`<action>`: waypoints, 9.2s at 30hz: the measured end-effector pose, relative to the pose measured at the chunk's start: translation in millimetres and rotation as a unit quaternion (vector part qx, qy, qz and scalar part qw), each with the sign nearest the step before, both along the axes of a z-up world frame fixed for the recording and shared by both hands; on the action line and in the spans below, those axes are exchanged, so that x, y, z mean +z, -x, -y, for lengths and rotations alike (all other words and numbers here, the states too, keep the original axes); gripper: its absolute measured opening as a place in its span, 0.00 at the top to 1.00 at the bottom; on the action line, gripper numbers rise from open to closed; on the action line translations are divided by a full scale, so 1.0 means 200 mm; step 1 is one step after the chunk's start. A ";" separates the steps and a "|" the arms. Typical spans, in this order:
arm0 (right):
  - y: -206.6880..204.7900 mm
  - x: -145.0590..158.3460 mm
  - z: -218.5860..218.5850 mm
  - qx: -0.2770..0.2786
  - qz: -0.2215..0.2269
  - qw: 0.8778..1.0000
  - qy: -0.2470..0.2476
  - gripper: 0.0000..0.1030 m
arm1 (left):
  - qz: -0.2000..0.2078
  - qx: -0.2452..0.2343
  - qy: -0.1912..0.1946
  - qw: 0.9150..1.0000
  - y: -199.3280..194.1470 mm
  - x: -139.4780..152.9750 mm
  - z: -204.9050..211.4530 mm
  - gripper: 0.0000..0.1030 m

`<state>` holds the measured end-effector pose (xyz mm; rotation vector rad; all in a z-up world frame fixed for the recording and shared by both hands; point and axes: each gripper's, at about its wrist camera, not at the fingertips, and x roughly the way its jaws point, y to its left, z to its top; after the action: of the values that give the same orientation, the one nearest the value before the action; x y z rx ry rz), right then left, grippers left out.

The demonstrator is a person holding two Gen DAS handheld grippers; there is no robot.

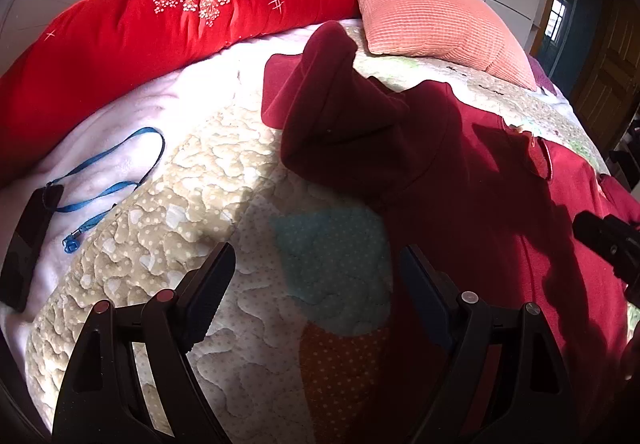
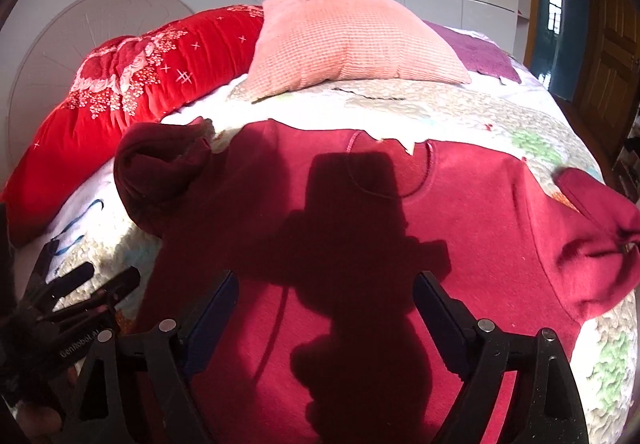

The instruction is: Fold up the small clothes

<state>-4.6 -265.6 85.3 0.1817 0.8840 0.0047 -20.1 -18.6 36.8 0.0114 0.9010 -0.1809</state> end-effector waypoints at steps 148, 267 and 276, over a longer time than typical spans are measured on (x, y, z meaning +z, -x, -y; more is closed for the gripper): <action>-0.49 -0.08 -0.13 0.133 0.038 0.990 0.005 0.77 | 0.002 -0.047 0.060 0.997 -0.32 0.05 -0.09 0.18; 0.03 -0.19 1.17 -0.101 -0.040 0.989 -0.099 0.49 | -0.022 -0.094 0.014 0.995 -0.43 -0.04 0.41 0.51; 0.06 -0.22 1.24 -0.143 -0.044 0.988 0.028 0.88 | -0.019 -0.083 0.018 0.996 -0.45 -0.08 0.41 0.41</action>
<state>-17.0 -513.1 40.4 0.2558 0.9389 -0.2982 69.0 -100.5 20.8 0.0499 0.9356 -0.3541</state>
